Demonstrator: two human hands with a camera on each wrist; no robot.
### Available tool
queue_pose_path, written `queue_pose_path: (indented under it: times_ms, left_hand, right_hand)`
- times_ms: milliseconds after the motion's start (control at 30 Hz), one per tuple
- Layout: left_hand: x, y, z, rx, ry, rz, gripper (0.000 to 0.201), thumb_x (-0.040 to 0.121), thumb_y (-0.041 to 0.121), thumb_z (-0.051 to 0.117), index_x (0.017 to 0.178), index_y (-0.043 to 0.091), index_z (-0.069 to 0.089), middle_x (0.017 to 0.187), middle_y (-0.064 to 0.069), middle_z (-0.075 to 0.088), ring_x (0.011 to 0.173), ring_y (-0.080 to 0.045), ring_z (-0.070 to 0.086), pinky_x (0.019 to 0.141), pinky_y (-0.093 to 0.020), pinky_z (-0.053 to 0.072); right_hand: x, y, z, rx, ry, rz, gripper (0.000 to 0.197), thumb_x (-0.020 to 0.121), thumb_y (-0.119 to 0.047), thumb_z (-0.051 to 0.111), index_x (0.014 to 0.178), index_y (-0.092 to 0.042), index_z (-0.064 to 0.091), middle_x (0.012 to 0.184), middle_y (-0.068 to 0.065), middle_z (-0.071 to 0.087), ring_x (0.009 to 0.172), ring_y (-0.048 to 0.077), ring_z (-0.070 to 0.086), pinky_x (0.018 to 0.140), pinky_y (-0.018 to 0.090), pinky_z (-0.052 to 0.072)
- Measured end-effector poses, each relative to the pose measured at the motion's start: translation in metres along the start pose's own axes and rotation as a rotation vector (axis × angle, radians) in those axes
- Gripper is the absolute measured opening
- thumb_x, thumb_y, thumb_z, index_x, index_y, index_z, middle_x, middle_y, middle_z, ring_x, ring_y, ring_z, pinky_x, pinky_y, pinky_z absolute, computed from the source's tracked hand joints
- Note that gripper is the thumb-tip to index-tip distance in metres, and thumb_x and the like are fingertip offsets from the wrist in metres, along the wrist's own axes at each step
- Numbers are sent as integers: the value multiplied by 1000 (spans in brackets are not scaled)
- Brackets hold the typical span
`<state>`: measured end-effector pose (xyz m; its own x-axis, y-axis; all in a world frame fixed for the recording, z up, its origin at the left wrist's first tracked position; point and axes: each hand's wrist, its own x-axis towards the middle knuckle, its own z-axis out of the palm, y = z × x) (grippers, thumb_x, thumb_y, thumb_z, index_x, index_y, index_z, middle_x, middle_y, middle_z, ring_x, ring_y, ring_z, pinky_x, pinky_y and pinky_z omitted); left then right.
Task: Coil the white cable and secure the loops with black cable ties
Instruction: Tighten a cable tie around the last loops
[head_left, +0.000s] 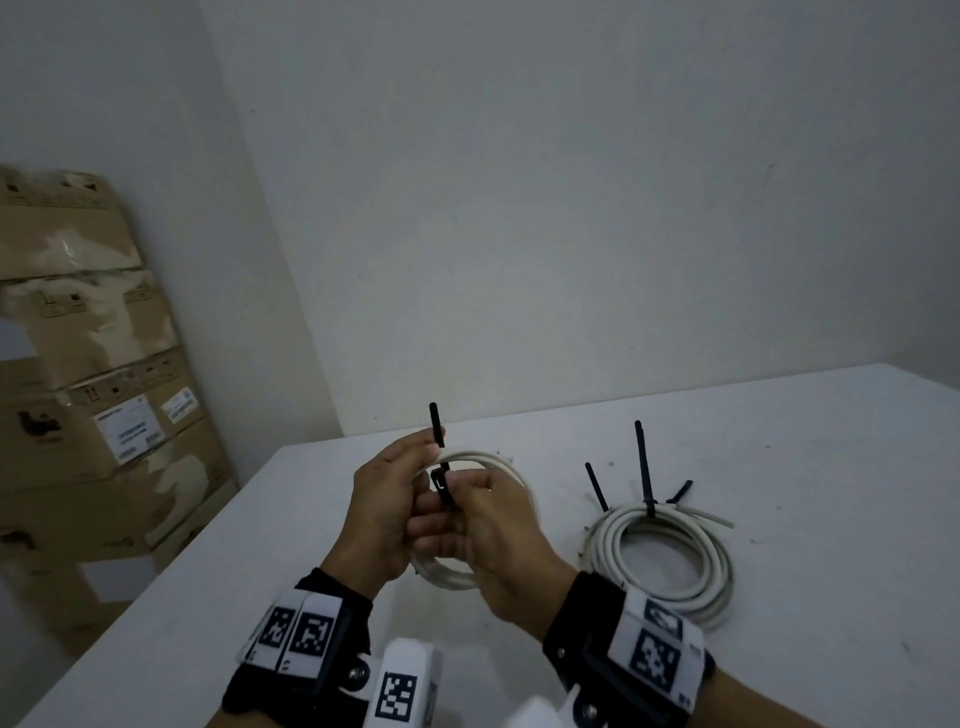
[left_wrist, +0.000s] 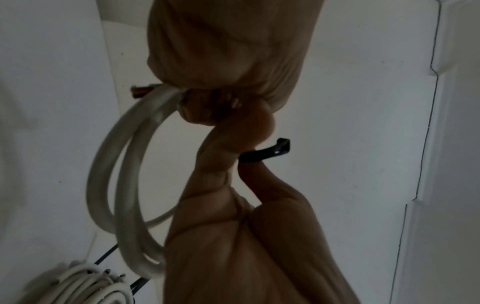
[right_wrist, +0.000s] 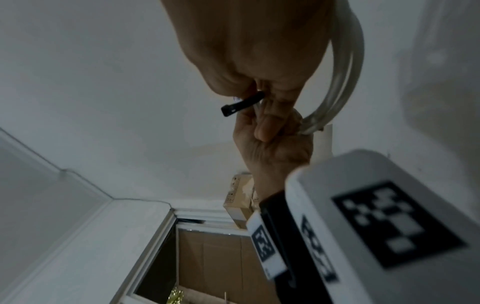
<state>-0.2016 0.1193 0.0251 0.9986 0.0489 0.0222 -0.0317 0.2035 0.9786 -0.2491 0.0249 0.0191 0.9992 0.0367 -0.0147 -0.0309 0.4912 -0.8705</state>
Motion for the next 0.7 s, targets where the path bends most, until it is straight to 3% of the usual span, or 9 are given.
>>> queue_pose_path:
  times_ms: [100, 167, 233, 300, 400, 700]
  left_hand:
    - [-1, 0, 3, -16, 12, 43, 17, 92, 8, 54, 100, 10, 69, 46, -3, 36, 27, -10, 33, 32, -13, 30]
    - [1, 0, 2, -6, 30, 86, 18, 92, 6, 54, 96, 11, 70, 47, -2, 46, 30, -9, 40, 33, -16, 35]
    - [3, -2, -1, 24, 47, 132, 19, 90, 4, 54, 92, 13, 71, 54, -5, 47, 35, -9, 39, 35, -19, 36]
    - [4, -6, -3, 102, 63, 191, 17, 89, 6, 57, 92, 13, 72, 55, -8, 42, 37, -12, 33, 39, -20, 30]
    - [0, -13, -3, 211, 50, 277, 10, 88, 11, 62, 92, 13, 71, 48, -9, 38, 37, -15, 27, 38, -21, 24]
    - [-8, -20, -1, 203, 44, 385, 6, 87, 12, 64, 84, 12, 69, 49, -11, 36, 40, -18, 24, 39, -22, 21]
  right_hand:
    - [-7, 3, -1, 8, 11, -66, 16, 102, -16, 39, 93, -8, 49, 63, 7, 64, 51, 18, 59, 52, 28, 53]
    - [-9, 2, -3, -78, -58, -126, 19, 102, -15, 39, 97, -8, 55, 77, 9, 65, 59, 16, 61, 56, 27, 53]
    - [-11, 1, -6, -201, -125, -201, 15, 100, -14, 44, 99, -8, 58, 83, 10, 64, 62, 16, 61, 49, 25, 50]
    - [-10, -3, -11, -318, -109, -274, 13, 99, -18, 48, 93, -10, 57, 70, 7, 65, 49, 18, 58, 39, 22, 42]
    - [-1, -13, -19, -347, -8, -343, 20, 98, -21, 49, 83, -9, 56, 55, 2, 61, 35, 14, 47, 34, 19, 30]
    - [6, -17, -20, -352, -25, -345, 21, 97, -20, 50, 84, -6, 56, 50, 3, 56, 31, 14, 42, 35, 17, 25]
